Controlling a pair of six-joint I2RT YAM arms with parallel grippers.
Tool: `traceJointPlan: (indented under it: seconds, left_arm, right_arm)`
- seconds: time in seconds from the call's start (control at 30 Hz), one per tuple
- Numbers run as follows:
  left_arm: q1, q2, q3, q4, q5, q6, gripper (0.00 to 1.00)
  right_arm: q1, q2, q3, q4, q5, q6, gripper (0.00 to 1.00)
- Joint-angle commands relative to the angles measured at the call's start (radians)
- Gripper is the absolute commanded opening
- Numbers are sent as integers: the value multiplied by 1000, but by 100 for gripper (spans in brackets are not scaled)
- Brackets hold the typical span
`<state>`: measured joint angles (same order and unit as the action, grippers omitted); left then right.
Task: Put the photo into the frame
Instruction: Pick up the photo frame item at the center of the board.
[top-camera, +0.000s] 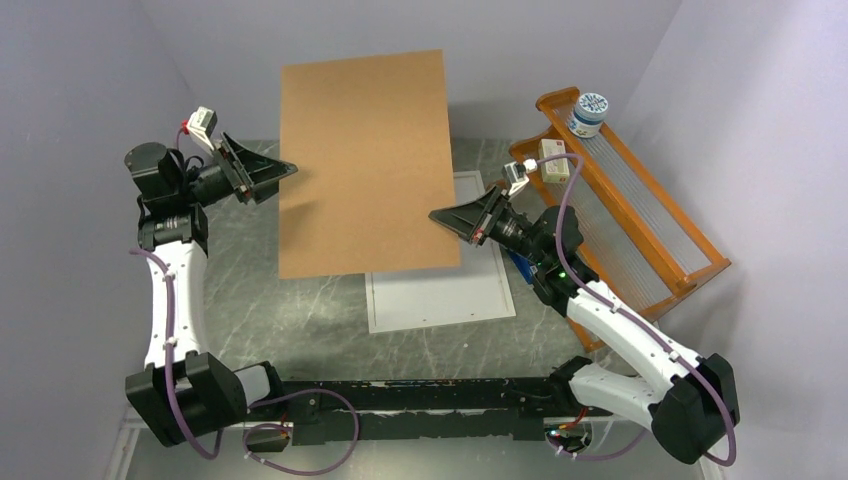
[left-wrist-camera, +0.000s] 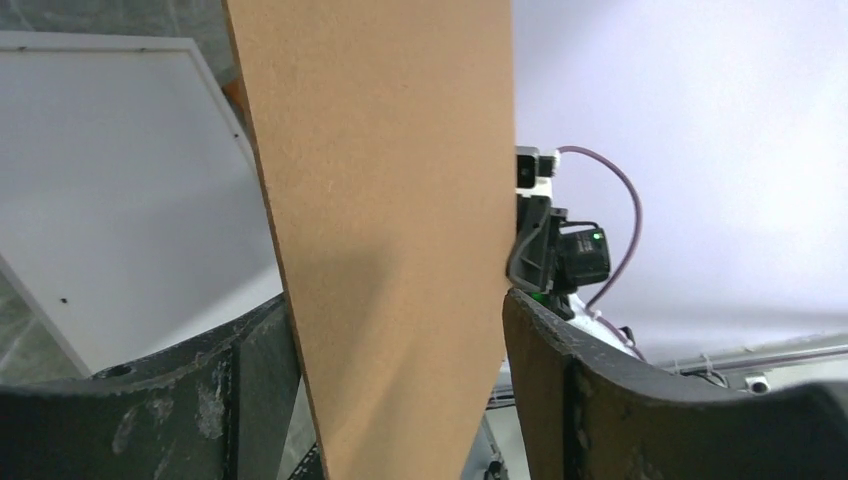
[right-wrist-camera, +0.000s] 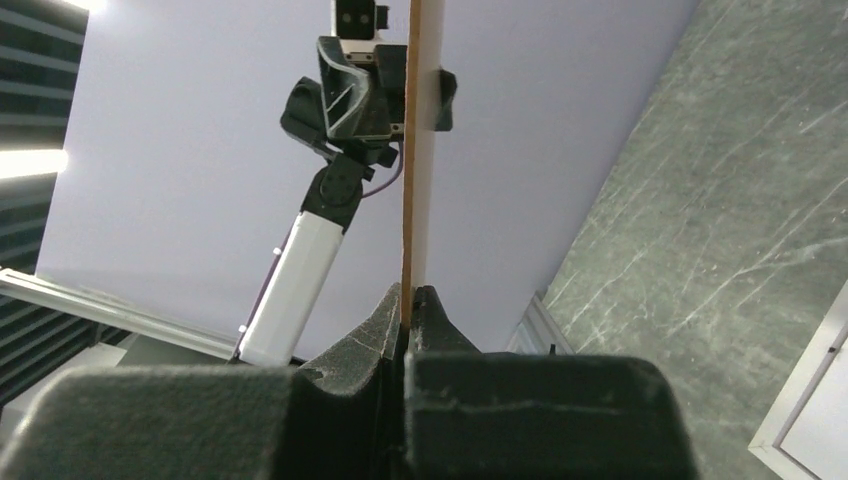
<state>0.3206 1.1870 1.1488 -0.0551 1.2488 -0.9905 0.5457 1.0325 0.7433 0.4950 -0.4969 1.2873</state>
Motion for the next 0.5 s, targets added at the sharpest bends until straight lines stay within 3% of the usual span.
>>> traceJointPlan:
  seconds: [0.0,0.37,0.47]
  left_arm:
    - [-2,-45,15,116,71,-89,72]
    - [-47,-49,25,166,80,-128,40]
    - [-79,-45,2,317,58,-226,38]
  right_arm:
    - [-4,-35,25,141,8,-24,0]
    - [-9,-10,18,125,-44,-41,0]
    - [-11,-6,8,148,-60,-41,0]
